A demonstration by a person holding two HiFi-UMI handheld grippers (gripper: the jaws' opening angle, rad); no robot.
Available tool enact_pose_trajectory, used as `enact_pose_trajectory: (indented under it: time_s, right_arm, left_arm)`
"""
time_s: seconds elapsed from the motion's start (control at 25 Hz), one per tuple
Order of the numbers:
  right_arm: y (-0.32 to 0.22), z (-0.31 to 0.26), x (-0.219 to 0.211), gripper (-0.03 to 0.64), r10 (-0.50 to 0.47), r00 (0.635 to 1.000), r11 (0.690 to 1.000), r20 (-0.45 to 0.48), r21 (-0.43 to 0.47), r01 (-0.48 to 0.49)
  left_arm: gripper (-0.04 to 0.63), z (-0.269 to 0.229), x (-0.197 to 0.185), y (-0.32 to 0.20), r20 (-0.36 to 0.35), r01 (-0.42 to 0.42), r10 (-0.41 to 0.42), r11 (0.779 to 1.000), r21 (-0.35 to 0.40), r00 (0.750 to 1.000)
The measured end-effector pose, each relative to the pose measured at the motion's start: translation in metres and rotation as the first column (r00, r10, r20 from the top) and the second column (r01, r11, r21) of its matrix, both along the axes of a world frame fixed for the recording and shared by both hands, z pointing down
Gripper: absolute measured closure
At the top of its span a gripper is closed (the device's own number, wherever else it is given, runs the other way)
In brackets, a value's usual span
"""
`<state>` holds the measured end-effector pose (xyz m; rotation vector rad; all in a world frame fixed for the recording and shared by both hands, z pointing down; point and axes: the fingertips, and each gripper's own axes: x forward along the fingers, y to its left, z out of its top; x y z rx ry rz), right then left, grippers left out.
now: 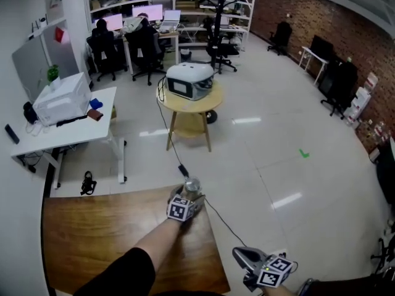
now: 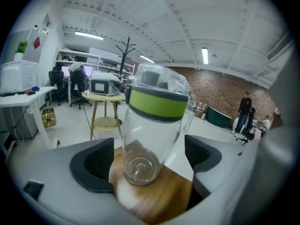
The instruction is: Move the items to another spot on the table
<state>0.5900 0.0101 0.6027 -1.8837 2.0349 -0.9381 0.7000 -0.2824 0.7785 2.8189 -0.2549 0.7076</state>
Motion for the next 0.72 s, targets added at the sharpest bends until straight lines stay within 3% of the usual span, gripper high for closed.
enact_pose_trajectory:
  time_s: [0.2, 0.28, 0.48, 0.72]
  right_arm:
    - [0.013, 0.001, 0.008, 0.612, 0.032, 0.999, 0.999, 0.016, -0.017, -0.032]
    - [0.018, 0.001, 0.01, 0.612, 0.044, 0.999, 0.999, 0.022, -0.01, -0.044]
    - [0.024, -0.006, 0.005, 0.612, 0.03, 1.0, 1.0, 0.003, 0.008, -0.03]
    - [0.023, -0.02, -0.025, 0.612, -0.026, 0.999, 0.999, -0.032, 0.047, 0.028]
  left_arm:
    - [0.138, 0.001, 0.014, -0.006, 0.011, -0.053, 0.052, 0.996, 0.076, 0.999]
    - [0.25, 0.004, 0.012, -0.004, 0.035, -0.076, 0.073, 0.992, 0.101, 0.997]
    - [0.255, -0.014, -0.004, 0.018, 0.002, -0.115, 0.115, 0.989, 0.088, 0.993]
    - [0.255, -0.077, -0.053, 0.049, -0.054, -0.141, 0.148, 0.983, 0.115, 0.988]
